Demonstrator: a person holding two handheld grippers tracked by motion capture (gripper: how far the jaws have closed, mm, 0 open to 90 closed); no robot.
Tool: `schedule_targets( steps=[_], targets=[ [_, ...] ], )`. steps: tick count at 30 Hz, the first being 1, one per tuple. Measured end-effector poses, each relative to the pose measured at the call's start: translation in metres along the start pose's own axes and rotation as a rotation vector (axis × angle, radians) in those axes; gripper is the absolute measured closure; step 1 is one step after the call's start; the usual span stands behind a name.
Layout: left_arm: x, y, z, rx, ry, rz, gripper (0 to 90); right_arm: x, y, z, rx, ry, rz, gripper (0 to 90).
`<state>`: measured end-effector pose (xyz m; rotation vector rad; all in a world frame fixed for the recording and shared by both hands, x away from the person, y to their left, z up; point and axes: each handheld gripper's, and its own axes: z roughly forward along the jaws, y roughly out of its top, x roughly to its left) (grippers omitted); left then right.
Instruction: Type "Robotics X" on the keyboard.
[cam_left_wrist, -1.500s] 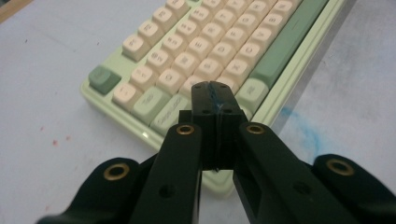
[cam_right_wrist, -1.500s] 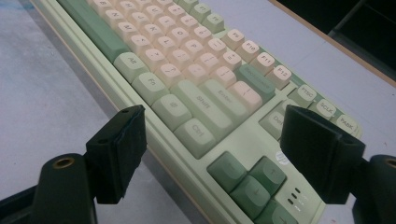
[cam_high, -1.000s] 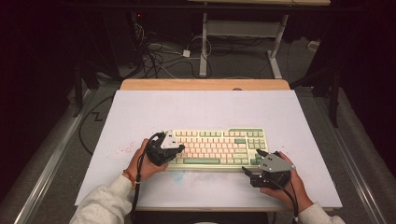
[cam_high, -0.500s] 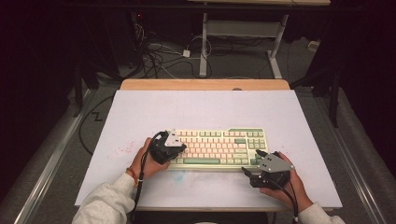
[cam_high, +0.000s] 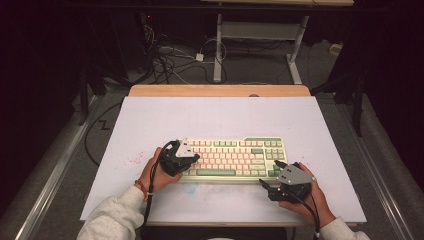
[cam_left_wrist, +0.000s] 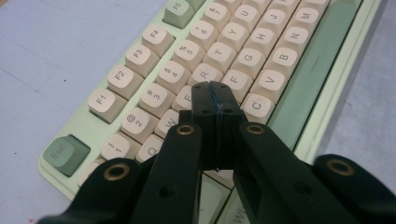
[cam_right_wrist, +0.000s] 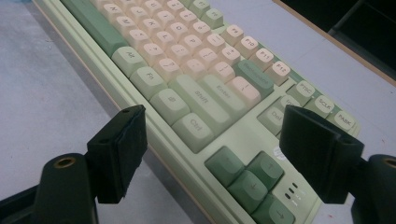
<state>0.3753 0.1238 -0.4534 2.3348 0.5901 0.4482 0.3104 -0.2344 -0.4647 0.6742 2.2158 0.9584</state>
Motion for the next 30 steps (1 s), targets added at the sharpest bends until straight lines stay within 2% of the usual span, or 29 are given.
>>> schedule_targets(
  steps=[6, 11, 17, 19, 24, 26, 27, 30],
  targets=[
    [0.000, -0.002, -0.007, -0.025, 0.025, -0.006, 85.7, -0.001, 0.000, -0.001, -0.003, -0.001, 0.007, 23.5],
    [-0.003, -0.007, -0.017, -0.044, 0.047, 0.010, 83.4, -0.001, 0.000, -0.002, -0.006, -0.005, 0.008, 23.6],
    [-0.006, -0.023, -0.029, -0.040, 0.080, 0.019, 74.3, -0.002, 0.000, -0.003, -0.006, -0.006, 0.009, 23.5],
    [-0.006, -0.029, -0.033, -0.032, 0.108, 0.027, 72.3, -0.002, 0.000, -0.003, -0.010, -0.008, 0.010, 23.5],
    [-0.005, -0.040, -0.041, -0.049, 0.133, 0.008, 64.6, -0.002, 0.000, -0.003, -0.008, -0.008, 0.012, 23.6],
    [-0.006, -0.043, -0.042, -0.056, 0.127, -0.001, 62.9, -0.002, 0.000, -0.003, -0.010, -0.009, 0.012, 23.5],
    [-0.007, -0.045, -0.043, -0.053, 0.127, 0.005, 61.1, -0.002, 0.000, -0.003, -0.010, -0.010, 0.014, 23.5],
    [-0.010, -0.049, -0.044, -0.055, 0.162, 0.014, 52.4, -0.003, 0.000, -0.003, -0.009, -0.010, 0.016, 23.6]
  ],
)
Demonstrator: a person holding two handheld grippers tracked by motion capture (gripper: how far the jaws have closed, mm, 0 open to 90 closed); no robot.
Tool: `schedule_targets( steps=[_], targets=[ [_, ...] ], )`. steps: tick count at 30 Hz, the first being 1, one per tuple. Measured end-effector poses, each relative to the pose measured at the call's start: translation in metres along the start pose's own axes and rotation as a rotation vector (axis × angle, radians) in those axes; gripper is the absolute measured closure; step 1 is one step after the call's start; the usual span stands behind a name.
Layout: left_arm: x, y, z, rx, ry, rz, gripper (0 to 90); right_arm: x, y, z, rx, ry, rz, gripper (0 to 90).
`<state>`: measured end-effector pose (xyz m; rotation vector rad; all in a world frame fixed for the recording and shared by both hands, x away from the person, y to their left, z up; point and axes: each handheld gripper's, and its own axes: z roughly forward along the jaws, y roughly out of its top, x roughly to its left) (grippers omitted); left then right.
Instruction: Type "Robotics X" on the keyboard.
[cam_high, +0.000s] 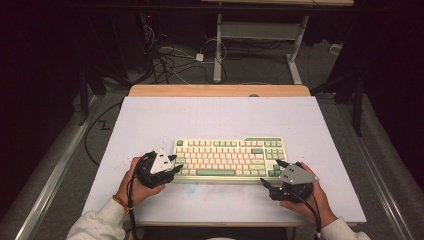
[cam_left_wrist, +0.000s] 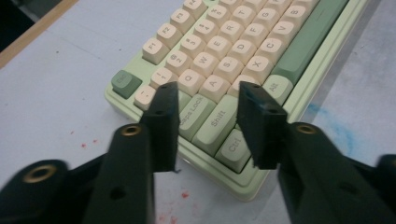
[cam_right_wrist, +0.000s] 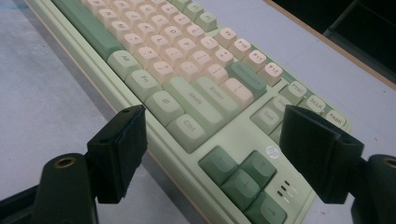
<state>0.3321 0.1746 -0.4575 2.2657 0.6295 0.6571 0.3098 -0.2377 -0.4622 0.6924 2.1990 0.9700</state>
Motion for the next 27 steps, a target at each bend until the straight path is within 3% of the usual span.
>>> schedule_targets(
  steps=[8, 12, 19, 22, 27],
  targets=[
    [-0.004, -0.012, -0.003, 0.015, 0.024, -0.007, 29.0, 0.000, 0.000, 0.001, -0.001, 0.002, 0.007, 23.5],
    [-0.005, -0.019, -0.004, 0.017, 0.028, -0.038, 22.5, 0.000, 0.001, 0.002, -0.003, 0.011, 0.019, 24.3],
    [-0.007, -0.026, -0.004, 0.004, 0.011, -0.063, 20.0, -0.001, 0.001, 0.003, 0.001, 0.008, 0.017, 23.6],
    [-0.009, -0.024, -0.003, -0.007, -0.019, -0.083, 21.6, -0.001, 0.001, 0.003, 0.000, 0.008, 0.016, 23.5],
    [-0.011, -0.020, -0.003, -0.009, -0.019, -0.075, 21.5, 0.000, 0.001, 0.003, 0.005, 0.012, 0.013, 23.3]
  ],
)
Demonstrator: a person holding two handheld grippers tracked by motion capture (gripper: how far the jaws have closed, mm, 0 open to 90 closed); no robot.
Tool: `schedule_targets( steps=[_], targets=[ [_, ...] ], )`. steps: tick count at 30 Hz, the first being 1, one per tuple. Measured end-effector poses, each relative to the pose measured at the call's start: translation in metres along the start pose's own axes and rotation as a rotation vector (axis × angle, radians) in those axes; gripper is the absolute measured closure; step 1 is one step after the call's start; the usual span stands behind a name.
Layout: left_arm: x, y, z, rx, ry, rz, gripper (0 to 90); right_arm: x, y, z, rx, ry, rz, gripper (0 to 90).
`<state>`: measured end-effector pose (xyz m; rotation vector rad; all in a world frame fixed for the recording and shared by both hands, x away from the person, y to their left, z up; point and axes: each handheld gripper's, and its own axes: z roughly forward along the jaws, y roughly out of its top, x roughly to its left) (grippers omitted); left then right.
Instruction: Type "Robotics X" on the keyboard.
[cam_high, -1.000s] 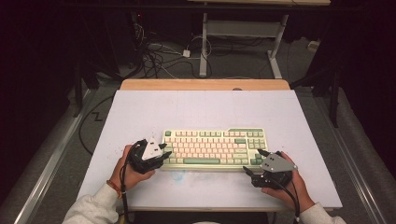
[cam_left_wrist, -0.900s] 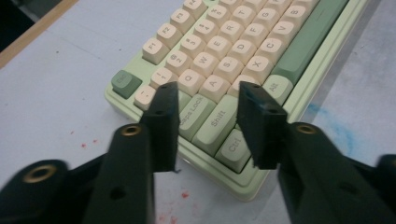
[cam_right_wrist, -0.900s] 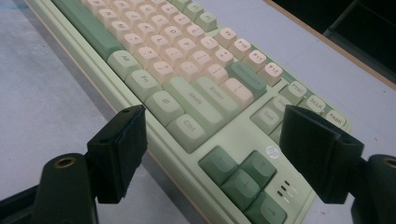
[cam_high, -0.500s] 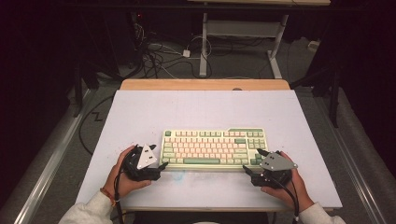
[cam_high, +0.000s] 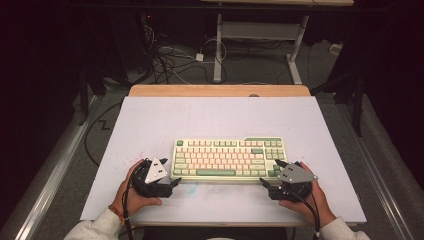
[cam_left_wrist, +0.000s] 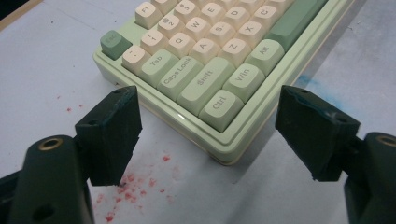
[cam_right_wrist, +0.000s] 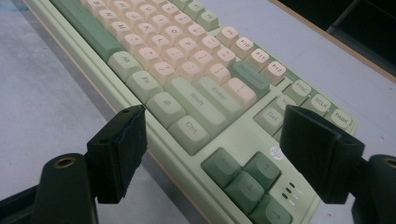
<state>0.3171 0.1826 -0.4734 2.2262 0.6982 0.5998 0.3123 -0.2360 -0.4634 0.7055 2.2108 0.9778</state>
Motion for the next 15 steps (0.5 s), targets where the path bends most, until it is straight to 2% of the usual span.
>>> schedule_targets(
  steps=[2, 8, 11, 14, 15],
  targets=[
    [-0.001, 0.003, -0.001, -0.013, -0.003, -0.004, 22.3, 0.000, 0.000, 0.000, 0.003, 0.001, -0.003, 23.3],
    [-0.004, 0.010, 0.002, -0.005, -0.027, 0.010, 32.6, 0.001, 0.000, 0.001, 0.004, 0.002, -0.005, 23.3],
    [-0.004, 0.013, 0.003, -0.012, -0.052, 0.005, 37.9, 0.001, 0.000, 0.001, 0.006, 0.004, -0.010, 23.3],
    [-0.003, 0.015, 0.004, -0.011, -0.077, 0.000, 47.8, 0.001, 0.000, 0.001, 0.008, 0.004, -0.009, 23.3],
    [-0.003, 0.016, 0.004, -0.010, -0.080, 0.000, 54.5, 0.001, -0.001, 0.001, 0.008, 0.004, -0.009, 23.3]
  ],
)
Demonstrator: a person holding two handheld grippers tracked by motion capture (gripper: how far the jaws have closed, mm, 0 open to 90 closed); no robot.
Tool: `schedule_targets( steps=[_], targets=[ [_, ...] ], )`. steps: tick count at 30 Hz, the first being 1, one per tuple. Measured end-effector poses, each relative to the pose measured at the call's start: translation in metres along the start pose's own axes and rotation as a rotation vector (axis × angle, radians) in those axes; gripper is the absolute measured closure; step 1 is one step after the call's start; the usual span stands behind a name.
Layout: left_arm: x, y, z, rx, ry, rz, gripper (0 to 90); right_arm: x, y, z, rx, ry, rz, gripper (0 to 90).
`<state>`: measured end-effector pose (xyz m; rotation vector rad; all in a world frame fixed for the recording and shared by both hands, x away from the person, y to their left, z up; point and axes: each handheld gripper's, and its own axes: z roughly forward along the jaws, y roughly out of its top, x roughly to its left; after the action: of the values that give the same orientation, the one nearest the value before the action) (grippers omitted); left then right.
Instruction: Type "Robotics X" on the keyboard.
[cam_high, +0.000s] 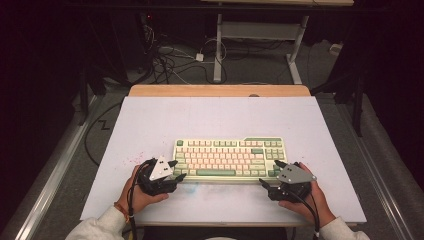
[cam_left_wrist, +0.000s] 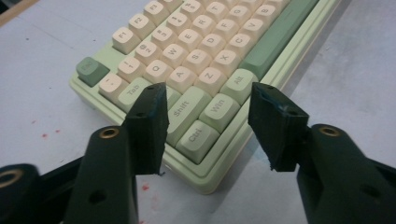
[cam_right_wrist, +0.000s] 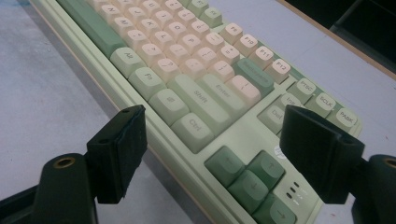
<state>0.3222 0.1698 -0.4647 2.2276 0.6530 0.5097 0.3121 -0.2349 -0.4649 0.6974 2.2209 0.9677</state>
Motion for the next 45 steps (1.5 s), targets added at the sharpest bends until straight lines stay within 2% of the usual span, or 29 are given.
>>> schedule_targets(
  steps=[2, 4, 6, 8, 16, 20, 31, 32, 36, 41, 45],
  targets=[
    [0.001, 0.002, 0.000, 0.001, -0.029, -0.002, 66.3, 0.000, 0.000, 0.000, 0.002, 0.000, -0.001, 23.3],
    [0.000, 0.004, 0.002, 0.012, -0.037, 0.014, 77.3, 0.000, 0.000, 0.000, 0.003, 0.000, -0.001, 23.3],
    [-0.001, 0.006, 0.002, 0.015, -0.058, 0.027, 84.2, 0.001, 0.000, 0.000, 0.005, 0.000, -0.003, 23.3],
    [-0.003, 0.008, 0.003, 0.025, -0.059, 0.045, 87.4, 0.001, 0.000, 0.000, 0.007, 0.002, -0.007, 23.3],
    [-0.007, 0.018, 0.009, 0.032, -0.075, 0.059, 87.8, 0.001, 0.000, 0.001, 0.011, 0.000, -0.008, 23.3],
    [-0.008, 0.026, 0.013, 0.032, -0.070, 0.066, 87.7, 0.001, 0.000, 0.001, 0.011, -0.001, -0.006, 23.3],
    [-0.013, 0.047, 0.041, 0.087, -0.067, 0.113, 87.7, 0.001, -0.001, 0.001, 0.015, -0.007, -0.009, 23.3],
    [-0.013, 0.049, 0.042, 0.093, -0.077, 0.117, 87.7, 0.001, -0.001, 0.001, 0.015, -0.008, -0.009, 23.3],
    [-0.016, 0.051, 0.048, 0.106, -0.096, 0.134, 87.7, 0.000, -0.001, 0.001, 0.019, -0.006, -0.013, 23.3],
    [-0.018, 0.052, 0.051, 0.108, -0.095, 0.142, 87.7, 0.000, -0.002, 0.000, 0.020, -0.008, -0.013, 23.3],
    [-0.022, 0.052, 0.054, 0.123, -0.089, 0.171, 87.7, 0.001, -0.002, 0.001, 0.024, -0.004, -0.021, 23.4]
  ],
)
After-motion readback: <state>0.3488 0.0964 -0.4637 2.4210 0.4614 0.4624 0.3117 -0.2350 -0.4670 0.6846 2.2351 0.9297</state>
